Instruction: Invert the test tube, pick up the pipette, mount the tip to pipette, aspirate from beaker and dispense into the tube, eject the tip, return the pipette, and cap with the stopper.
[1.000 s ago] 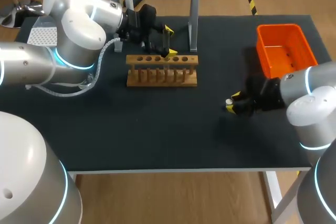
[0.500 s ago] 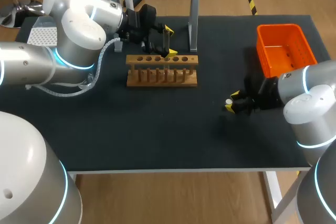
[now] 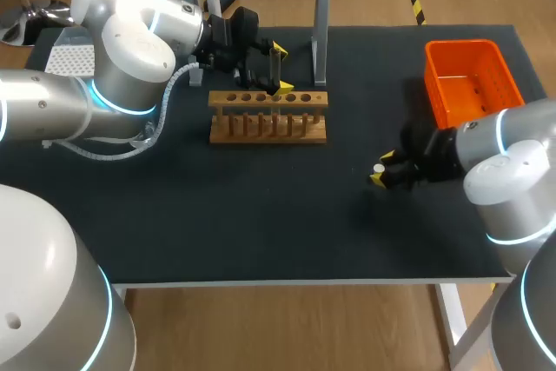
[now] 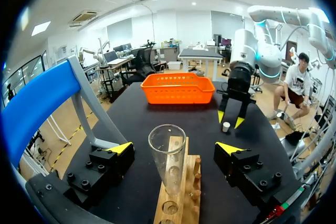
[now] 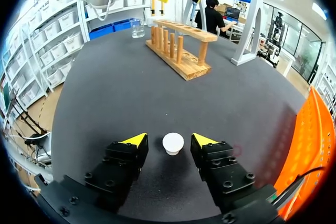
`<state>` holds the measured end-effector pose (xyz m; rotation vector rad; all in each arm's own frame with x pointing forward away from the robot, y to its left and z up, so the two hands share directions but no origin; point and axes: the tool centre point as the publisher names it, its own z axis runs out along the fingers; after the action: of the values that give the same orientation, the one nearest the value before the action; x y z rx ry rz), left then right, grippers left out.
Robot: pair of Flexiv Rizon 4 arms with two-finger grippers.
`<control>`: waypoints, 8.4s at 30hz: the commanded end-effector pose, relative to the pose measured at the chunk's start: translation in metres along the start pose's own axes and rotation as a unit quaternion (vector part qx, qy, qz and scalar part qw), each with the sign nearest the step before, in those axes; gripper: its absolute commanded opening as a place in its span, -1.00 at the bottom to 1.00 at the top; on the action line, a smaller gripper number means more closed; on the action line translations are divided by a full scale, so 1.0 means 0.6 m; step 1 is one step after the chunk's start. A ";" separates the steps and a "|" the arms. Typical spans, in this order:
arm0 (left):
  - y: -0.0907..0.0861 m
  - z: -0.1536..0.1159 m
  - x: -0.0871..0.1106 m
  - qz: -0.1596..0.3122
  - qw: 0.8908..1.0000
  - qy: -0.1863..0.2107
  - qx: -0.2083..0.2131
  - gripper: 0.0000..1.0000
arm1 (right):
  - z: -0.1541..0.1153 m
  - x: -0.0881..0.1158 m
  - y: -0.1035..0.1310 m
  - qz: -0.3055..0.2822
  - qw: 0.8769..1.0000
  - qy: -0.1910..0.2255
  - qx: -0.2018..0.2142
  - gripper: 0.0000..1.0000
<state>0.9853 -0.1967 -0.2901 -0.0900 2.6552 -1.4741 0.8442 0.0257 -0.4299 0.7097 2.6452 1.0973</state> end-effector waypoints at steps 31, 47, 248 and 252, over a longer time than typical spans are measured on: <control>0.001 -0.001 -0.002 0.001 1.000 0.002 0.000 1.00 | 0.011 -0.004 0.000 0.006 1.000 -0.005 -0.002 -0.06; 0.001 -0.001 -0.002 0.001 1.000 0.002 0.000 1.00 | 0.008 -0.004 0.000 0.012 1.000 -0.006 -0.001 -0.29; 0.002 0.003 -0.017 0.005 1.000 0.005 -0.004 1.00 | 0.037 -0.045 0.512 -0.090 0.990 0.108 -0.010 -1.00; 0.002 0.003 -0.017 0.005 1.000 0.005 -0.004 1.00 | 0.032 -0.044 0.516 -0.090 0.990 0.108 -0.013 -1.00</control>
<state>0.9943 -0.1976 -0.2910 -0.0761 2.6630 -1.4617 0.9840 0.2137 -0.2249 0.3565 2.7960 1.2181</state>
